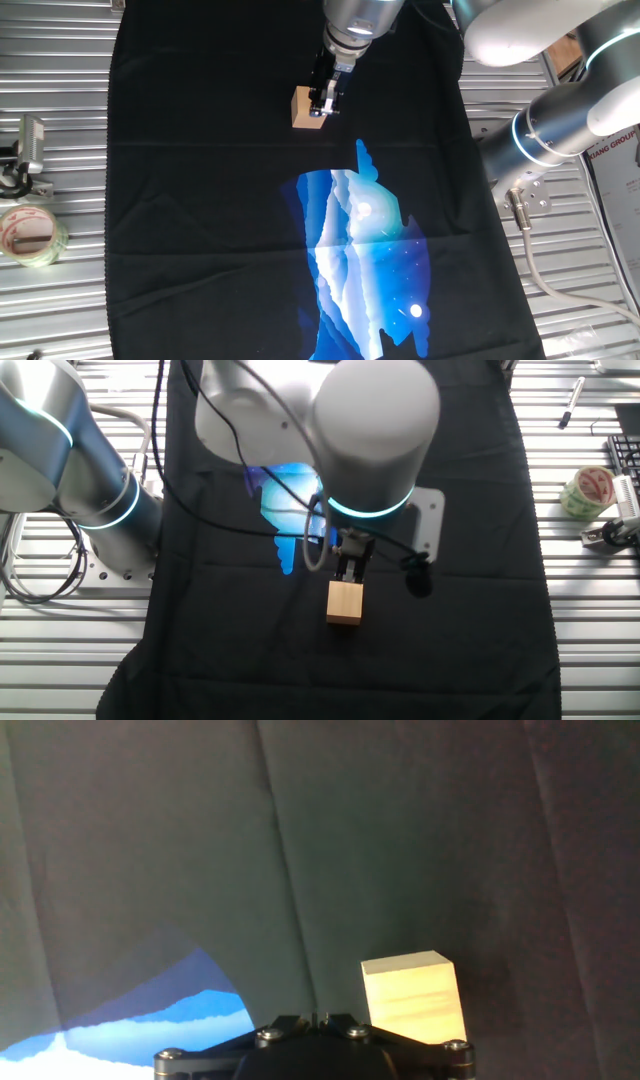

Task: Pick up the small block on the left and move it to the right

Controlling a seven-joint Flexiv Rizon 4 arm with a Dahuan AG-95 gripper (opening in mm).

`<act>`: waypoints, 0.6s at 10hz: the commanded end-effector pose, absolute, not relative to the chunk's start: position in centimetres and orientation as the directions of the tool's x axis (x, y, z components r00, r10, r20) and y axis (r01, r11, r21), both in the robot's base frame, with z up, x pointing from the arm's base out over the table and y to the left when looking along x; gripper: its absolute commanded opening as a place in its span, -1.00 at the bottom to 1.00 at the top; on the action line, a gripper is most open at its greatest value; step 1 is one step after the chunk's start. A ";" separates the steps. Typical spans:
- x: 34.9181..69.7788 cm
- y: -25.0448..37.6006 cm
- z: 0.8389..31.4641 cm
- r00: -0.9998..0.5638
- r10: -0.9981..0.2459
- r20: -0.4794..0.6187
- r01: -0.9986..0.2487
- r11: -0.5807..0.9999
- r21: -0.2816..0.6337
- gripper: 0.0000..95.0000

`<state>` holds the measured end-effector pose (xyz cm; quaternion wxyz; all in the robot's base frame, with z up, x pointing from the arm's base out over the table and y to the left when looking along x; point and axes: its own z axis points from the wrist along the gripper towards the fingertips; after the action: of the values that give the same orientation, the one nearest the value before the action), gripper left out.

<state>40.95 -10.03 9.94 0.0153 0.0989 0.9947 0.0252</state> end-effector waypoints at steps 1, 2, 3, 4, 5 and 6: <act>41.0 -10.3 9.7 -0.980 0.197 -0.028 0.195 0.979 0.059 -1.00; 41.0 -10.6 9.6 -0.980 0.194 -0.033 0.192 0.980 0.056 -1.00; 40.7 -11.2 9.4 -0.983 0.180 -0.036 0.178 0.983 0.053 -1.00; 40.6 -11.5 9.3 -0.985 0.170 -0.037 0.168 0.985 0.050 -1.00; 40.6 -11.5 9.3 -0.986 0.161 -0.036 0.159 0.986 0.046 -1.00; 40.6 -11.5 9.3 -0.988 0.154 -0.033 0.152 0.987 0.042 -1.00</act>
<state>40.56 -11.47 9.46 0.0167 0.0742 0.9969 0.0190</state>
